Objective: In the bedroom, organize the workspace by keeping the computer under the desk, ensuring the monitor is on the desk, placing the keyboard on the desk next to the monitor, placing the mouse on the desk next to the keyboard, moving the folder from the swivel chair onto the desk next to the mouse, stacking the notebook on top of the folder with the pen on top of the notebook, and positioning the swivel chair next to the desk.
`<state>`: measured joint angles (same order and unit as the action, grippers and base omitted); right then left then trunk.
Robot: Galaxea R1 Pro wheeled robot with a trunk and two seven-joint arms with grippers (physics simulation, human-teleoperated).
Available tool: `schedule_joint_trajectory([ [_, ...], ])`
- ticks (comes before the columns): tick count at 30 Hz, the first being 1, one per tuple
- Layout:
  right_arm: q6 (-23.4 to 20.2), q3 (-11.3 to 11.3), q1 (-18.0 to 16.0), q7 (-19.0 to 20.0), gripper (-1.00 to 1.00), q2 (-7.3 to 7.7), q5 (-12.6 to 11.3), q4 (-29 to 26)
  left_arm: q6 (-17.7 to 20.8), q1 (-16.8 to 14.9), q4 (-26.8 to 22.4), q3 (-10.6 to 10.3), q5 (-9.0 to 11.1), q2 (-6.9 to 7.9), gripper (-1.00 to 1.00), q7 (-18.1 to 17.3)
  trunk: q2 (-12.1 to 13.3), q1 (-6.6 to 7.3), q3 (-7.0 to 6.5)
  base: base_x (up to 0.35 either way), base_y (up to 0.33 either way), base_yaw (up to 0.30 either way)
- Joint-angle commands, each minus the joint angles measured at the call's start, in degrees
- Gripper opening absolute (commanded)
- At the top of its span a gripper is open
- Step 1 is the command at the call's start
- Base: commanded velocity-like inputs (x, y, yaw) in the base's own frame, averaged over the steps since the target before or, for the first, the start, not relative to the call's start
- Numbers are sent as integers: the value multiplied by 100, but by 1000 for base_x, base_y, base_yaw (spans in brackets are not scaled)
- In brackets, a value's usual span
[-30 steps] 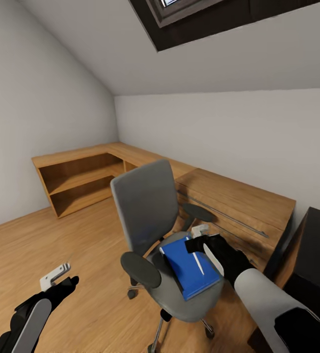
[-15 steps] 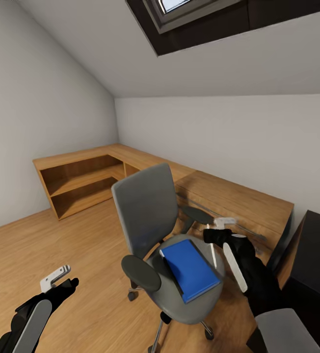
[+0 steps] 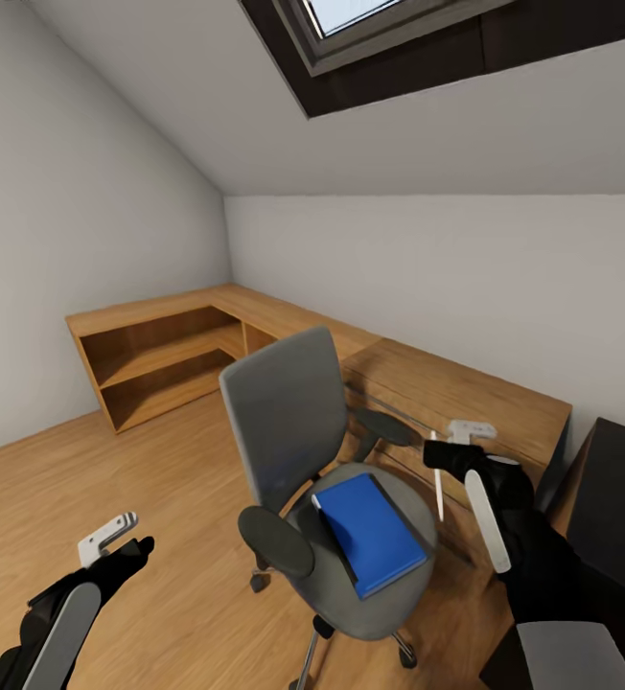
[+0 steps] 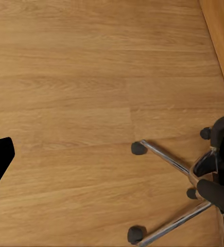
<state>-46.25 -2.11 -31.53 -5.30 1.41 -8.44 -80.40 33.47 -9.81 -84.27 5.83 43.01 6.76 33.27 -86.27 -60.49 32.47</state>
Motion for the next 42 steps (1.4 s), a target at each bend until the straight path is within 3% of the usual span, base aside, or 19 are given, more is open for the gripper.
schedule_joint_trajectory([
  [1, -23, -5, -3, -50, -100, 1, -70, -14, 11, -4, -61, -2, 59, 1, 100, 44, 38, 23, -12, 0, 0, 0],
  [9, -24, -90, -2, -50, -100, 1, -70, -28, 19, -1, -556, -31, 58, -5, 100, 21, 359, 198, -156, 0, 0, 0],
  [12, -24, -102, -2, -50, -100, 0, -70, -28, 26, 68, -774, -162, 58, -8, 100, 9, 479, 264, -210, 0, 0, 0],
  [21, -24, -105, -2, -50, -100, 0, -71, -29, 42, 100, -841, -372, 58, -8, 100, 11, 840, 462, -371, 0, 0, 0],
  [42, 8, -105, -2, -45, -100, -36, -79, -125, 69, 103, -823, -382, 55, -7, 100, 48, 1683, 923, -744, 0, 0, -7],
])
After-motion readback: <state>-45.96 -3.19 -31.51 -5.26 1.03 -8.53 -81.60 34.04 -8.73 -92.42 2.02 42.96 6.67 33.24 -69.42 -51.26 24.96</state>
